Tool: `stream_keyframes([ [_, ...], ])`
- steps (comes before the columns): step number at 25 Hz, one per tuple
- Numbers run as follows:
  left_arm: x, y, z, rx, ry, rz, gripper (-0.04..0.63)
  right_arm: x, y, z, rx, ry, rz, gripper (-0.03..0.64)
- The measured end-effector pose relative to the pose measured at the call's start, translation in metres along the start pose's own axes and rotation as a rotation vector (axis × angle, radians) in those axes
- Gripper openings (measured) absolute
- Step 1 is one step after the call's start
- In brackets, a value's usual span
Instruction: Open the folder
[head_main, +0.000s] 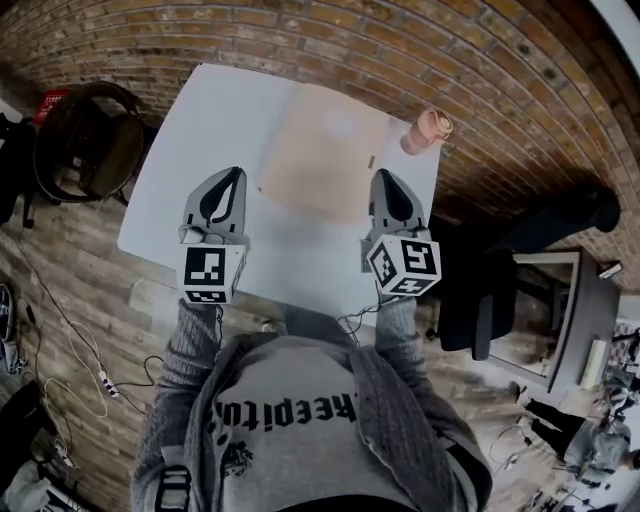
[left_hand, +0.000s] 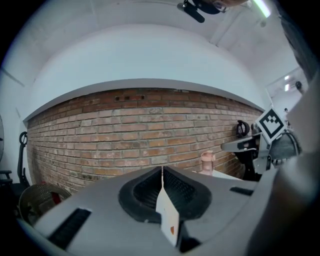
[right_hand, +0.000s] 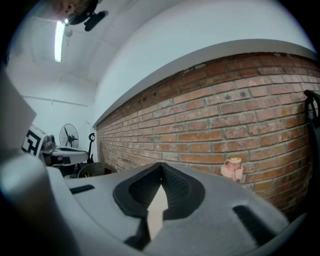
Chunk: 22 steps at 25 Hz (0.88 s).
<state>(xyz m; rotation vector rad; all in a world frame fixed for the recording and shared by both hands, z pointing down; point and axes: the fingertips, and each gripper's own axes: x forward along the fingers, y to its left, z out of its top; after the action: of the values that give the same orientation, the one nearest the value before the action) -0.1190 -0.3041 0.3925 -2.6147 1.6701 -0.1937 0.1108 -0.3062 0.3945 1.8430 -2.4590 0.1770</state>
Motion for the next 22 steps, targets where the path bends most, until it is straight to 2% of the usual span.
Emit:
stream_keyframes([
  [5,0.017,-0.010,-0.035,0.050,0.066,-0.024,0.012,0.009,-0.018,-0.050,0.033,0.111,-0.018,0.005],
  [12,0.035,-0.033,-0.071,0.165,0.145,-0.117,0.012,0.017,-0.039,-0.117,0.089,0.264,-0.046,0.005],
  [22,0.049,-0.063,-0.109,0.397,0.269,-0.268,0.014,0.024,-0.052,-0.188,0.103,0.445,-0.050,0.005],
])
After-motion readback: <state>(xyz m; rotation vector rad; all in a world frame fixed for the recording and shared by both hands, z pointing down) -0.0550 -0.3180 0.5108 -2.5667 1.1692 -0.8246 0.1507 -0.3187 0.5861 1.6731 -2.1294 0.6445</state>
